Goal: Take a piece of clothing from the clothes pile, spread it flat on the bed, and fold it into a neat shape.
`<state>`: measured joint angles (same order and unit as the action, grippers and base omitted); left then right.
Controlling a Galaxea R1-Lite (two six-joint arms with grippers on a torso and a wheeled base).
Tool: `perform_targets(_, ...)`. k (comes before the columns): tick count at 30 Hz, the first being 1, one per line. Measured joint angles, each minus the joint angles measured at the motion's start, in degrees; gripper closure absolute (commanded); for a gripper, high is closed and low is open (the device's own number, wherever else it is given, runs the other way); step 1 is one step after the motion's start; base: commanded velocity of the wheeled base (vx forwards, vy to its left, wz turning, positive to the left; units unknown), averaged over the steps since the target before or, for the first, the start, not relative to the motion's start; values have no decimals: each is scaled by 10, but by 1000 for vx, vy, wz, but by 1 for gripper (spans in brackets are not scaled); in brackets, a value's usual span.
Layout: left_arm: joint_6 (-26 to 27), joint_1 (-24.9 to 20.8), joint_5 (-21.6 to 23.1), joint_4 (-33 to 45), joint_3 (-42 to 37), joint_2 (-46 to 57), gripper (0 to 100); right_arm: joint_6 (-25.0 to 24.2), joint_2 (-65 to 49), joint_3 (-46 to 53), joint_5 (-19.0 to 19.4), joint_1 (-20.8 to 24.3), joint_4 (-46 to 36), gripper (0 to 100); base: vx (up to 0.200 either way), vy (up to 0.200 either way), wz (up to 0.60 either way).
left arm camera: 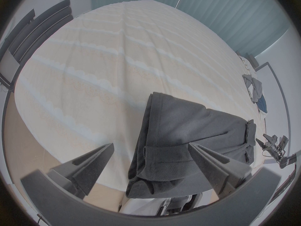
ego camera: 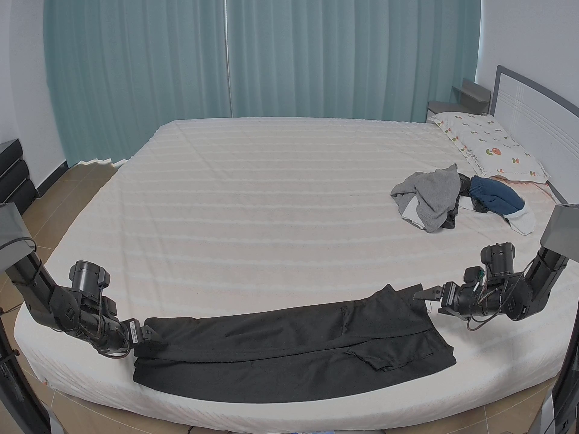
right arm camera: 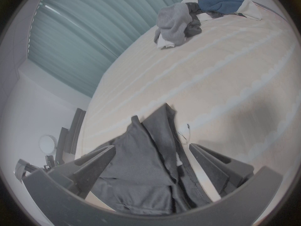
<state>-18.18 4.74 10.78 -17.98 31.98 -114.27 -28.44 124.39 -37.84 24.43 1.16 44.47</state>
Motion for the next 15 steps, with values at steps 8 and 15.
perform_targets(8,-94,-4,1,-1,63,-9,0,-89,13,-36,-2,7,6,0,0,0,0)
perform_targets(15,-137,-22,0,-2,108,-53,0,-180,37,-73,-5,10,8,0,0,0,0)
